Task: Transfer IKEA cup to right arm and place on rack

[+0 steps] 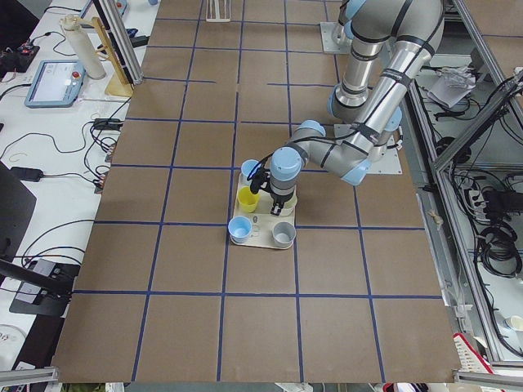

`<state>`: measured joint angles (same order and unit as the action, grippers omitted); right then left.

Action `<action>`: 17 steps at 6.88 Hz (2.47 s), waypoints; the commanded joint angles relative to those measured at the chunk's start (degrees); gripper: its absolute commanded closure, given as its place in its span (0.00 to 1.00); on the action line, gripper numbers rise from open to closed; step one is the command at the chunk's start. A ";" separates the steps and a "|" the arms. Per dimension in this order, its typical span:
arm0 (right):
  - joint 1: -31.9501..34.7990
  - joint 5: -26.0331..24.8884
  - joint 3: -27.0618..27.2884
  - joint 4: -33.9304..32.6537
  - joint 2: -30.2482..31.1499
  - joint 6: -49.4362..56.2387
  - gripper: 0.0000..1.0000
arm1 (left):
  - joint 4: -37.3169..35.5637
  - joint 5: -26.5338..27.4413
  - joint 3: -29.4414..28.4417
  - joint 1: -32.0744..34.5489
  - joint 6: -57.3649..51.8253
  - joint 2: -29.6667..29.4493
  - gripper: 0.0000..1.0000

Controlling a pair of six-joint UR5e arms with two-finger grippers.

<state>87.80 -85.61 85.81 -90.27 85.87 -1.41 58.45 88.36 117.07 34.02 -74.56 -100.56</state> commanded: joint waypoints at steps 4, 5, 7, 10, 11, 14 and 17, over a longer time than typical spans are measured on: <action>0.09 -0.08 0.32 -0.17 -0.09 -0.26 0.00 | 1.39 1.19 -0.70 -0.10 -0.23 1.06 1.00; 0.09 -0.34 0.41 -0.08 -0.17 -0.26 0.00 | 2.44 1.29 -1.84 -0.10 -0.32 2.28 1.00; 0.09 0.09 0.41 -0.26 -0.17 -0.17 0.00 | 17.22 0.86 -9.45 -0.01 -0.50 5.36 1.00; 0.09 -0.35 0.58 -0.08 -0.17 -0.17 0.00 | 41.43 -4.06 -21.69 3.83 0.55 8.79 1.00; 0.09 0.35 0.50 -0.26 -0.17 -0.26 0.00 | 46.61 -9.64 -21.54 7.08 1.08 9.49 1.00; 0.00 0.18 0.23 -0.26 -0.96 -0.09 0.00 | 60.09 -34.84 -16.46 12.98 2.49 8.81 1.00; -0.09 -0.52 0.58 -0.17 -2.10 -0.09 0.00 | 62.49 -62.09 -2.51 22.45 2.14 8.19 1.00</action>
<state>87.78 -86.04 86.18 -90.57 84.35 -1.50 120.79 36.23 109.21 52.54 -72.23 -91.93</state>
